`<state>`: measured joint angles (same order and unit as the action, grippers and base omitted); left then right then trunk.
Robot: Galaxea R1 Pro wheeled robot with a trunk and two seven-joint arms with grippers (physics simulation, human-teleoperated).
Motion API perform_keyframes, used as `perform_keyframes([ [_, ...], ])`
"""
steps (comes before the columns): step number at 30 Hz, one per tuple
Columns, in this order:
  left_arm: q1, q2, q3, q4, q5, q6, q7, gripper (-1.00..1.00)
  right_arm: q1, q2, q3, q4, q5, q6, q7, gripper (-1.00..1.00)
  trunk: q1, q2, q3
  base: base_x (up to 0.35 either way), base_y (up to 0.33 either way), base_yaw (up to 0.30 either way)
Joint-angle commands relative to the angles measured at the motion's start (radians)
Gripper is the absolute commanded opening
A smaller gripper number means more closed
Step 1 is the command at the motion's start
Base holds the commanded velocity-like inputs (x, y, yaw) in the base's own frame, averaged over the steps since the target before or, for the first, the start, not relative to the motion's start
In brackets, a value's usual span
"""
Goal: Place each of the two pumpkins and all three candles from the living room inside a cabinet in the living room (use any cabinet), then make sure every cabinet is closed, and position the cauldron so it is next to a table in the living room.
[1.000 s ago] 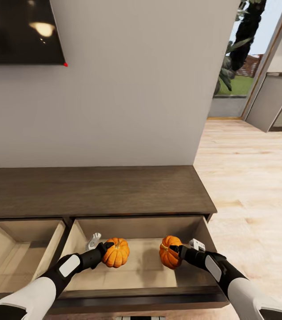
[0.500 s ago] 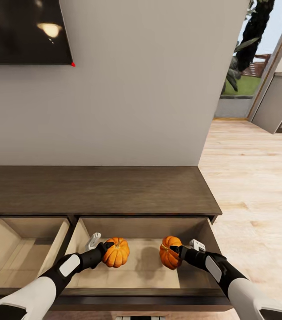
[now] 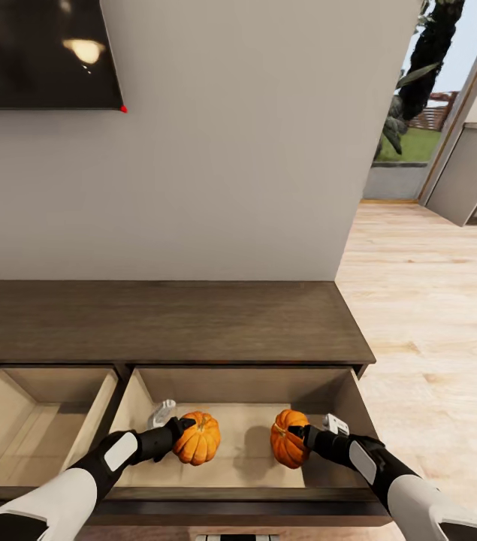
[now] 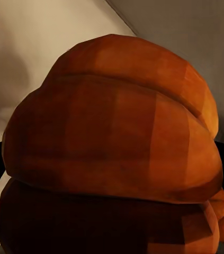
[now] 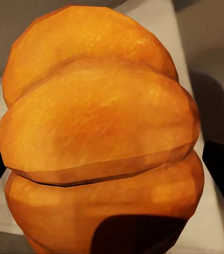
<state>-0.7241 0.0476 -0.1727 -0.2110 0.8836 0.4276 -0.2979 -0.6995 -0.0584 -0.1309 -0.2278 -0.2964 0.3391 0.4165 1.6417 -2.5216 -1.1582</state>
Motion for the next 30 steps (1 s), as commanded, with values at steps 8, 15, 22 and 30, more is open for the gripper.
perform_keyframes([
  [8, -0.001, 0.000, 0.002, -0.003, -0.002, 0.000, 0.002, -1.00, 0.000, 0.000, 0.000, -0.002, 0.000, 0.001, -0.003, -1.00, 0.000, 0.000, 0.002, 0.000, 0.000, 0.058],
  [15, -0.003, 0.000, 0.002, -0.015, -0.002, 0.000, 0.006, -1.00, 0.000, 0.002, 0.001, -0.002, 0.000, 0.001, -0.002, -1.00, 0.000, 0.000, -0.005, 0.000, 0.000, 0.014],
  [22, -0.008, -0.005, 0.002, -0.016, -0.003, 0.000, 0.067, -1.00, 0.000, 0.002, -0.001, -0.002, 0.000, 0.001, -0.004, -1.00, 0.000, 0.000, -0.015, 0.000, 0.000, 0.000],
  [30, -0.009, -0.007, 0.002, -0.010, -0.003, -0.005, 0.116, -1.00, 0.000, 0.001, 0.000, -0.002, 0.000, 0.001, -0.002, -1.00, 0.000, 0.000, -0.026, 0.000, 0.000, 0.000],
])
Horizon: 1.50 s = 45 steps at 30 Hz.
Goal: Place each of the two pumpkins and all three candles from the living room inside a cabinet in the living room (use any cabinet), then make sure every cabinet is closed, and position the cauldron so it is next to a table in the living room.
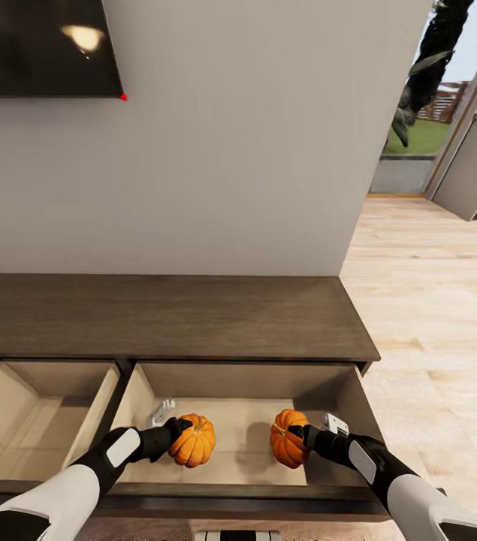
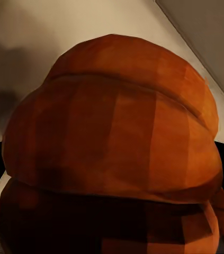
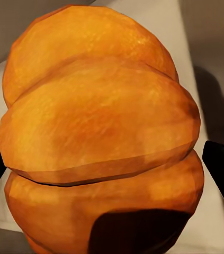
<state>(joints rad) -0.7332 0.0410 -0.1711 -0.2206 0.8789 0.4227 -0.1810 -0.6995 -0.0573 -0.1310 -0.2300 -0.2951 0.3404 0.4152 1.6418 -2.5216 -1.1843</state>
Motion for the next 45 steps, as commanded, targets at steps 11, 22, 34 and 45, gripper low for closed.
perform_keyframes([
  [11, 0.000, 0.000, -0.001, -0.003, -0.003, -0.010, 0.003, -1.00, 0.000, 0.000, 0.000, 0.000, -0.001, 0.000, -0.001, -1.00, 0.000, 0.000, -0.015, 0.000, 0.000, -0.003],
  [22, -0.006, 0.000, -0.001, -0.010, -0.002, -0.023, -0.001, -1.00, 0.000, 0.000, -0.001, -0.002, -0.001, 0.000, -0.001, -1.00, 0.000, 0.000, -0.023, 0.000, 0.000, -0.140],
  [34, -0.005, 0.001, -0.001, 0.001, 0.001, -0.117, -0.010, -1.00, 0.000, 0.002, -0.001, -0.002, 0.001, -0.001, -0.003, -1.00, 0.000, 0.000, -0.023, 0.052, -0.010, -0.002],
  [45, -0.005, -0.005, 0.002, 0.061, 0.003, -0.112, 0.003, -1.00, 0.000, 0.005, 0.001, 0.008, -0.002, 0.005, -0.030, 1.00, 0.000, 0.000, -0.023, 0.000, 0.000, 0.000],
])
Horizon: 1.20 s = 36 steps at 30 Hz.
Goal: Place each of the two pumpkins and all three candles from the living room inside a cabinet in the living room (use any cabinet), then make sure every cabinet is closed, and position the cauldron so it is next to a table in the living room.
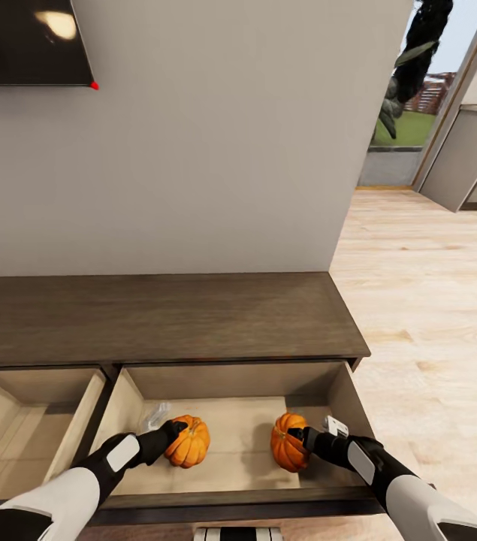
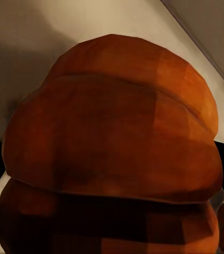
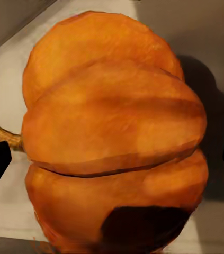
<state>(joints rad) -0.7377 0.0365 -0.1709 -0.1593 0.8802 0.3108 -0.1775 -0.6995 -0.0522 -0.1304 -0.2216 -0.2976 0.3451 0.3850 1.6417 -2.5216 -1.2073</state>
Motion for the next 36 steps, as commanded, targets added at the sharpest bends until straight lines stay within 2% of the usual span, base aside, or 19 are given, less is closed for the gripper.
perform_keyframes([
  [1, 0.000, 0.000, 0.002, 0.001, 0.002, 0.000, 0.000, -1.00, 0.000, -0.001, 0.000, 0.000, 0.000, 0.000, 0.001, 1.00, 0.000, 0.000, 0.000, 0.000, 0.000, 0.000],
  [7, 0.000, 0.000, 0.002, 0.001, 0.005, 0.001, -0.002, -1.00, -0.002, -0.007, -0.001, -0.012, 0.006, 0.000, 0.000, 1.00, 0.000, 0.000, 0.000, 0.000, 0.000, 0.000],
  [10, 0.000, 0.000, 0.002, 0.001, 0.005, 0.001, -0.002, -1.00, -0.004, -0.008, -0.001, -0.028, 0.006, 0.000, -0.042, 1.00, 0.000, 0.000, 0.000, 0.000, 0.000, 0.000],
  [12, 0.000, 0.000, 0.002, 0.000, 0.005, 0.001, -0.002, -1.00, -0.004, -0.007, -0.002, -0.079, 0.006, 0.000, -0.077, 1.00, 0.000, 0.000, 0.000, 0.000, 0.000, 0.000],
  [17, 0.000, 0.000, 0.002, 0.000, 0.003, 0.001, -0.002, -1.00, -0.005, -0.006, -0.002, -0.186, 0.004, 0.002, -0.093, 1.00, 0.000, 0.000, 0.000, 0.000, 0.000, 0.000],
  [19, 0.000, 0.000, 0.002, 0.000, 0.002, 0.001, -0.002, -1.00, -0.005, -0.005, -0.001, -0.235, 0.003, 0.040, -0.092, 1.00, 0.000, 0.000, 0.000, 0.000, 0.000, 0.000],
  [23, 0.000, -0.001, 0.001, 0.000, 0.002, 0.001, -0.002, -1.00, 0.004, -0.001, 0.001, -0.273, 0.001, 0.092, -0.086, 1.00, 0.000, 0.000, 0.000, 0.000, 0.000, 0.000],
  [25, 0.000, -0.001, 0.001, 0.000, 0.002, 0.001, -0.002, -1.00, 0.007, 0.001, 0.024, -0.271, 0.000, 0.096, -0.080, 1.00, 0.000, 0.000, 0.000, 0.000, 0.000, 0.000],
  [26, 0.000, -0.003, 0.001, 0.002, 0.001, 0.001, -0.001, -1.00, 0.008, 0.001, 0.051, -0.270, -0.002, 0.097, -0.065, 1.00, 0.000, 0.000, 0.000, 0.000, 0.000, 0.000],
  [28, 0.000, -0.006, 0.000, 0.004, 0.001, 0.001, 0.005, -1.00, 0.009, 0.002, 0.069, -0.269, -0.004, 0.098, -0.027, 1.00, 0.000, 0.000, 0.000, 0.000, 0.000, 0.000],
  [31, 0.000, -0.007, -0.001, 0.006, 0.001, 0.001, 0.029, -1.00, 0.009, 0.003, 0.077, -0.268, -0.005, 0.099, 0.037, 1.00, 0.000, 0.000, 0.000, 0.000, 0.000, 0.000],
  [36, 0.000, -0.009, -0.001, 0.019, 0.000, -0.003, 0.035, -1.00, 0.011, 0.003, 0.080, -0.268, -0.005, 0.100, 0.053, 1.00, 0.000, 0.000, 0.000, 0.000, 0.000, 0.000],
])
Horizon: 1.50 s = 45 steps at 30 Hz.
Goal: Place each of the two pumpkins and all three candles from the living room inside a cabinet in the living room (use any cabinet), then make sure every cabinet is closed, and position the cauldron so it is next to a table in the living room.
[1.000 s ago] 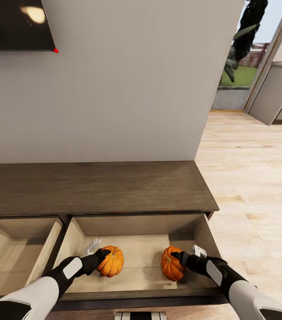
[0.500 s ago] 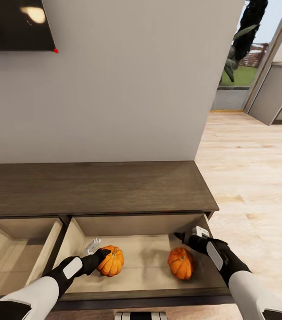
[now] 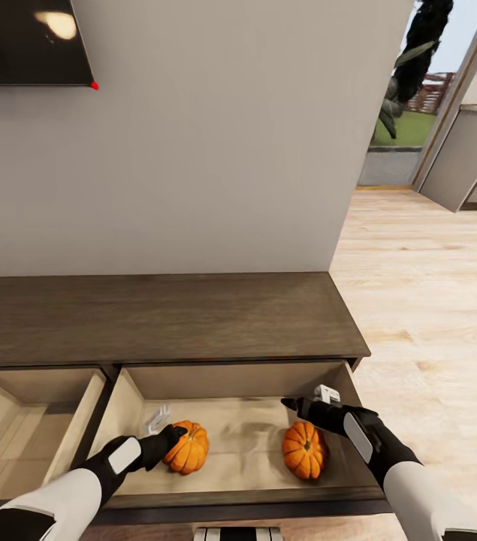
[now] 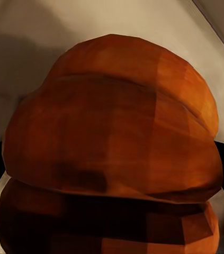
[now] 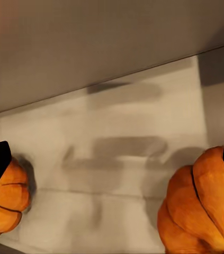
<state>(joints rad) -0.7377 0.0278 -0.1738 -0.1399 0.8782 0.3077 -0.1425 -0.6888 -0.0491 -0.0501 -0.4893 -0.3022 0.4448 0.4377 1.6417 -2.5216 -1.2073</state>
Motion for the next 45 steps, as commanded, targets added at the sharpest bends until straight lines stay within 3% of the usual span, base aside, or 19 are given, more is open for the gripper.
perform_keyframes([
  [1, 0.000, 0.000, 0.001, 0.007, 0.001, -0.001, 0.000, -1.00, 0.000, 0.000, 0.000, 0.000, 0.000, 0.000, 0.000, 1.00, 0.000, 0.000, 0.000, 0.000, 0.000, 0.000],
  [2, 0.000, 0.000, 0.001, 0.014, 0.000, -0.001, 0.000, -1.00, 0.000, 0.000, 0.001, 0.000, 0.000, 0.001, 0.001, 1.00, 0.000, 0.000, 0.000, 0.000, 0.000, 0.000],
  [3, 0.000, 0.000, 0.001, 0.017, 0.000, -0.002, 0.000, 1.00, 0.000, 0.000, 0.001, 0.000, 0.000, 0.001, 0.001, 1.00, 0.000, 0.000, 0.000, 0.000, 0.000, 0.000],
  [15, 0.000, 0.010, 0.003, 0.003, -0.001, -0.004, 0.000, 1.00, 0.000, 0.000, 0.001, 0.000, 0.000, 0.002, 0.004, 1.00, 0.000, 0.000, 0.000, 0.000, 0.000, 0.000],
  [20, -0.002, 0.052, 0.007, -0.059, 0.000, -0.004, 0.019, 1.00, 0.000, 0.000, 0.001, 0.000, 0.000, 0.002, 0.004, 1.00, 0.000, 0.000, 0.000, 0.000, 0.000, 0.000],
  [25, -0.002, 0.091, 0.009, -0.206, 0.002, 0.002, 0.128, 1.00, 0.000, 0.000, 0.001, -0.001, 0.000, 0.001, 0.004, 1.00, 0.000, 0.000, 0.000, 0.000, 0.000, 0.000],
  [31, -0.002, 0.101, 0.011, -0.262, 0.007, 0.013, 0.141, 1.00, 0.000, 0.000, 0.001, -0.002, 0.000, 0.000, 0.004, 1.00, 0.000, 0.000, 0.000, 0.000, 0.000, 0.000],
  [34, -0.002, 0.099, 0.009, -0.262, 0.010, 0.024, 0.136, 1.00, 0.000, 0.000, 0.001, -0.001, 0.000, 0.000, 0.003, 1.00, 0.000, 0.000, 0.000, 0.000, 0.000, 0.000],
  [37, -0.001, 0.083, 0.006, -0.252, 0.010, 0.078, 0.133, 1.00, 0.000, 0.000, 0.001, -0.001, 0.001, 0.001, 0.003, 1.00, 0.000, 0.000, 0.000, 0.000, 0.000, 0.000],
  [40, 0.001, 0.054, 0.004, -0.233, 0.009, 0.120, 0.125, 1.00, 0.000, -0.001, 0.001, 0.000, 0.000, 0.001, 0.004, 1.00, 0.000, 0.000, 0.000, 0.000, 0.000, 0.000],
  [45, 0.002, 0.009, 0.002, -0.200, 0.006, 0.130, 0.112, 1.00, 0.000, -0.002, 0.001, 0.005, 0.000, 0.003, 0.003, 1.00, 0.000, 0.000, 0.000, 0.000, 0.000, 0.000],
])
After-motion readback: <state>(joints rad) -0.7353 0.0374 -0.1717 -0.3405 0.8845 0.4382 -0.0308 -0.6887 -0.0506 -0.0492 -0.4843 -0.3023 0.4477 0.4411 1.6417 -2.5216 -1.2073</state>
